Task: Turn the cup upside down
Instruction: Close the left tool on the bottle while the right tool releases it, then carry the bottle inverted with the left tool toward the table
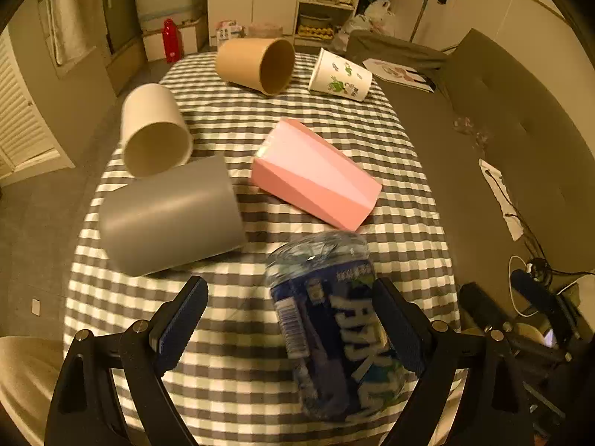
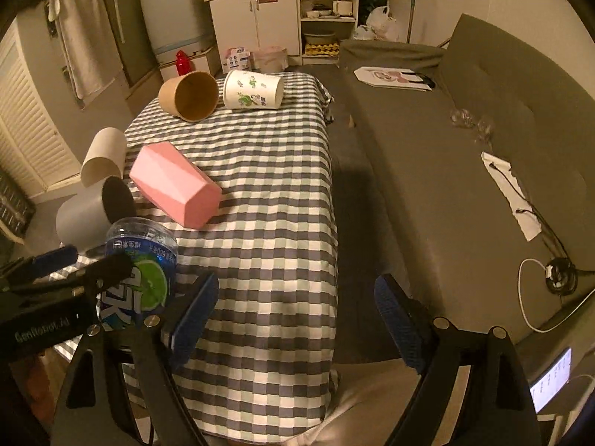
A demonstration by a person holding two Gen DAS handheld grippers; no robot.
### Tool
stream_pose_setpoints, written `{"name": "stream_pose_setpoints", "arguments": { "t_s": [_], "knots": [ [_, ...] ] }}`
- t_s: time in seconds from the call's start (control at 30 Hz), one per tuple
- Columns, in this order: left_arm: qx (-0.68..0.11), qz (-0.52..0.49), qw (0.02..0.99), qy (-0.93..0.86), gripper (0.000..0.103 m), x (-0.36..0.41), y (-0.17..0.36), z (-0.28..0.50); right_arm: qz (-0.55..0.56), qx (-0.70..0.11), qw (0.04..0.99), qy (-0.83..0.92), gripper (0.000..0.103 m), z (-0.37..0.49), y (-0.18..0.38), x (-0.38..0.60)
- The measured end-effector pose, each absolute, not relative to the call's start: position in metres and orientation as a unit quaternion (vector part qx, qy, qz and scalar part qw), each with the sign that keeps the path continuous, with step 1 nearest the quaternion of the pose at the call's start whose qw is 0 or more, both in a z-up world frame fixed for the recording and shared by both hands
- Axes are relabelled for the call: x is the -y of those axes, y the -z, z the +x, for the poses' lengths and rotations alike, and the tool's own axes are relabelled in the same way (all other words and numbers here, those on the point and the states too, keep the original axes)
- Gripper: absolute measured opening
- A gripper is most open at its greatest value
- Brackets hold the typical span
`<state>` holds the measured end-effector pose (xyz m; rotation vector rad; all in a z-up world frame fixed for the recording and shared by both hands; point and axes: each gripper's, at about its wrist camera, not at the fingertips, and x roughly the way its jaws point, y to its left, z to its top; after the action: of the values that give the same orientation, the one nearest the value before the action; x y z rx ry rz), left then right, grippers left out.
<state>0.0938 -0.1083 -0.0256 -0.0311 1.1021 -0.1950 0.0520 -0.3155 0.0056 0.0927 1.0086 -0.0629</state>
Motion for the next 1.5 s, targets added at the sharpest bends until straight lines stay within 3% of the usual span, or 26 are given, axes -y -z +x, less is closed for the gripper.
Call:
{"name": "stream_pose_setpoints", "arguments": {
  "t_s": [0.27,0.43,0.5,0.57,1.07,1.3,1.5],
  "knots": [
    [-0.569,-0.035,0.811,0.132,0.092,0.114,0.036,0.104,0.084,-0.479,0.873,0.033,0.086,0.059,-0.002,0.331],
    [-0.606,0.026,0.780,0.154,0.091,0.129,0.055,0.102,0.102,-0.469,0.876,0.037,0.086,0.060,-0.003,0.340],
    [-0.615,0.016,0.772,0.159,0.084,0.129,0.063,0.102,0.108,-0.469,0.876,0.040,0.086,0.062,-0.003,0.343],
    [-0.619,-0.005,0.766,0.170,0.067,0.129,0.067,0.101,0.113,-0.470,0.874,0.043,0.086,0.062,-0.001,0.345],
    [-0.511,0.041,0.848,0.137,0.066,0.118,0.030,0.096,0.105,-0.477,0.871,0.048,0.086,0.062,0.003,0.342],
    [-0.443,0.037,0.889,0.112,0.066,0.108,0.039,0.087,0.093,-0.479,0.871,0.049,0.086,0.063,0.005,0.335],
    [-0.429,0.034,0.894,0.121,0.066,0.102,0.051,0.077,0.081,-0.483,0.870,0.050,0.086,0.064,0.006,0.331]
  ]
}}
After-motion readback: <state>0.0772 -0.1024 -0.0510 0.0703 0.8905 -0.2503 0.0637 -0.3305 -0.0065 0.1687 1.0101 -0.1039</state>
